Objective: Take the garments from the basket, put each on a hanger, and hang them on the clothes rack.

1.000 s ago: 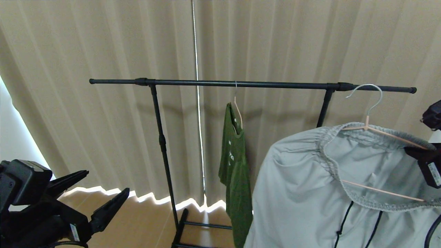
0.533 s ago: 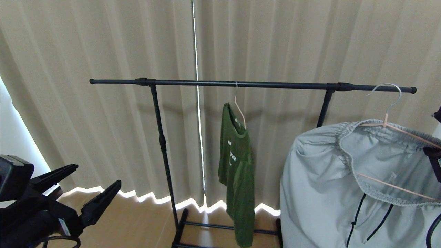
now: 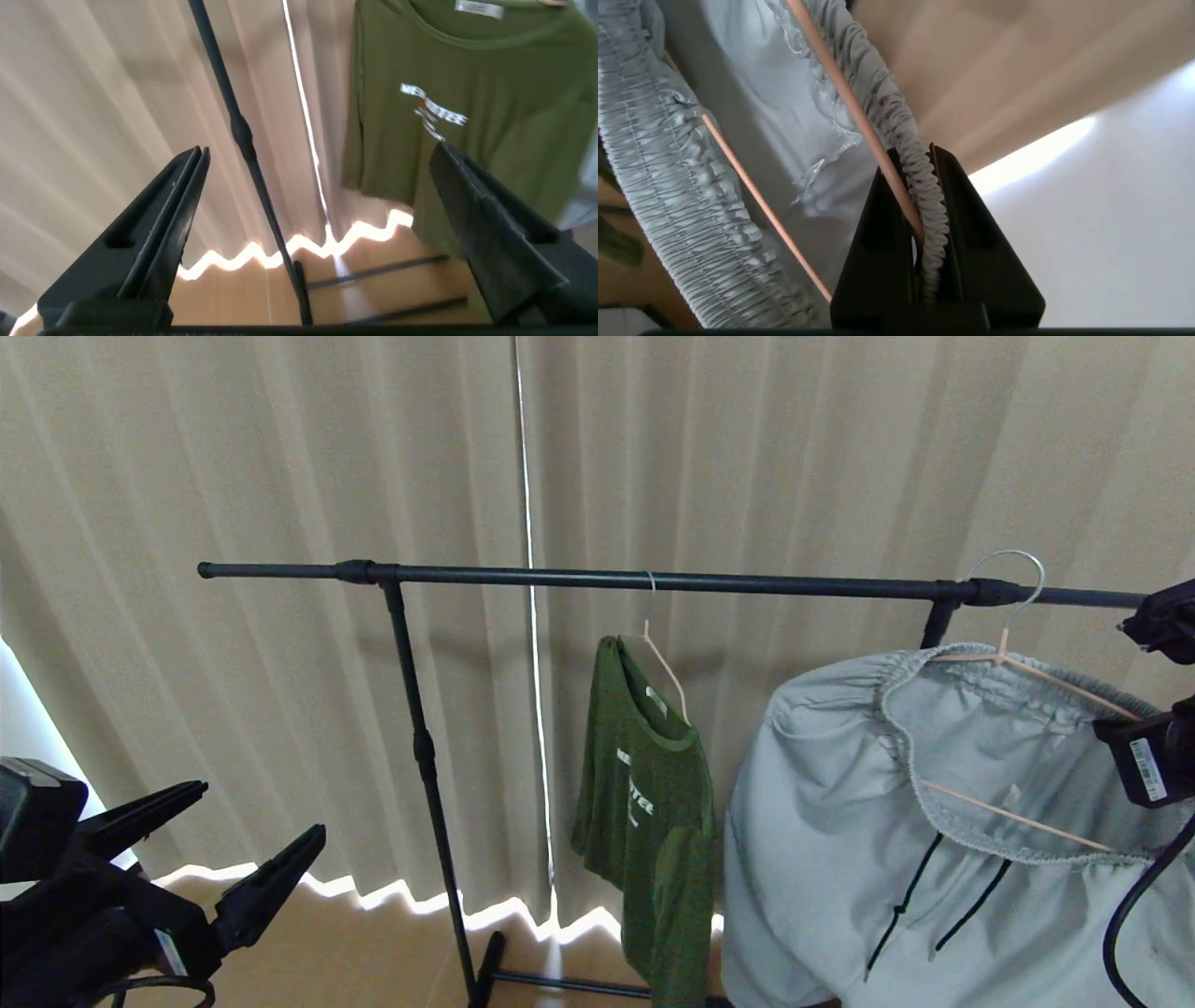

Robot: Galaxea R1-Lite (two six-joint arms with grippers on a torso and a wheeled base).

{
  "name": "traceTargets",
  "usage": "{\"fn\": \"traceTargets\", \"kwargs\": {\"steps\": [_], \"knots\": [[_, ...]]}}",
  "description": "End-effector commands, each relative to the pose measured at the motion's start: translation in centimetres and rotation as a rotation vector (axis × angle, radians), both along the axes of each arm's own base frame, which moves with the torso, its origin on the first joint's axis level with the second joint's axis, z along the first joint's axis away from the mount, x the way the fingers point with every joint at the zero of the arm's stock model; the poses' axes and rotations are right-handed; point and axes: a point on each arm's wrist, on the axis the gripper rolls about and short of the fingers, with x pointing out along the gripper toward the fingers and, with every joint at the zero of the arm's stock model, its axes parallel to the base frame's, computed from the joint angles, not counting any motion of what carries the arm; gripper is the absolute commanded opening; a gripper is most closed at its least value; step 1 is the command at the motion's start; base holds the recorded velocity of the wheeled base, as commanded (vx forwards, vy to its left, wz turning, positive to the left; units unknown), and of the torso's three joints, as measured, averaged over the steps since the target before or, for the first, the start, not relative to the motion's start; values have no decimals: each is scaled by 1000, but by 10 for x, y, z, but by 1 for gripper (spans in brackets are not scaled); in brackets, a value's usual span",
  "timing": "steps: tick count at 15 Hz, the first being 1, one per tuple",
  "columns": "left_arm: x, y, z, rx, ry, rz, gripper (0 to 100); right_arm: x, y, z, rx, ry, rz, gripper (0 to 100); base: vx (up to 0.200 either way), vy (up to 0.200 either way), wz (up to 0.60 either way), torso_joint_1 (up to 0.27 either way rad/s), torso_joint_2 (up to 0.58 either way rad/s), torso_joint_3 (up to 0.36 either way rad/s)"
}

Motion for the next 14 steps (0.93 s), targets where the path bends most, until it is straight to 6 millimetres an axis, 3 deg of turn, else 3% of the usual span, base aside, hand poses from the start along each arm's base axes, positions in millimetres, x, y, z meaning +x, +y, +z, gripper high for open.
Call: {"fn": "traceTargets", "kwargs": {"steps": [1, 5, 14], "knots": [[0, 0, 0, 1, 1, 0, 100, 7, 5, -3, -1, 20, 23, 0, 200, 0, 0, 12, 2, -2], [-2, 0, -3, 7, 4, -4, 100, 25, 5, -11, 3, 8, 10, 0, 200, 0, 0, 4, 4, 1], [-7, 2, -2, 2, -12, -7, 100, 68, 6, -41, -16, 45, -65, 0, 0, 0, 0, 0, 0, 0]]}}
